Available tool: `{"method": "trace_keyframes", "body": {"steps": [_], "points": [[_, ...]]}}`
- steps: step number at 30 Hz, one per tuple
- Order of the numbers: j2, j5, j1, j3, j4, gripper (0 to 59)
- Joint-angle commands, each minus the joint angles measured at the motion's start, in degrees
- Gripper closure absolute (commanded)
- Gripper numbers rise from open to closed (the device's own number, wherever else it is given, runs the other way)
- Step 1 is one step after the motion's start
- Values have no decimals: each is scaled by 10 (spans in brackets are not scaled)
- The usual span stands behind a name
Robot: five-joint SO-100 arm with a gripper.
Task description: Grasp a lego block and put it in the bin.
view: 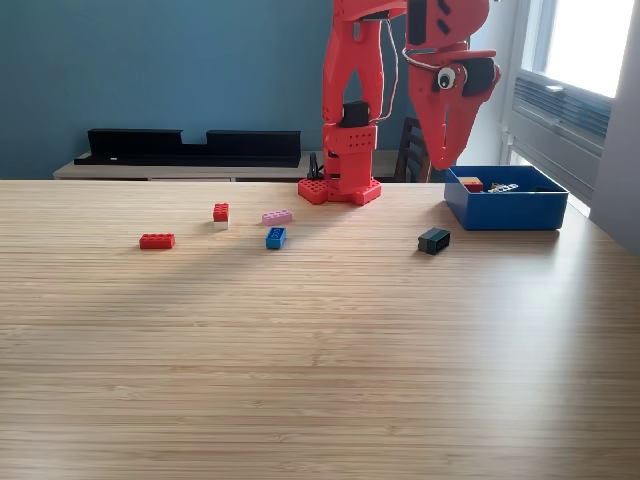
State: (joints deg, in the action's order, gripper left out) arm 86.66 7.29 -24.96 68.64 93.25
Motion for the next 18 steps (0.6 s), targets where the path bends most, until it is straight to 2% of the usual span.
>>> {"method": "trace_keyframes", "body": {"steps": [1, 5, 12, 15, 18], "points": [[40, -7, 34, -41, 7, 586], [44, -1, 118, -52, 1, 586], [45, 4, 320, -24, -36, 586], [45, 33, 407, -3, -57, 586], [45, 91, 487, 27, -102, 584]]}}
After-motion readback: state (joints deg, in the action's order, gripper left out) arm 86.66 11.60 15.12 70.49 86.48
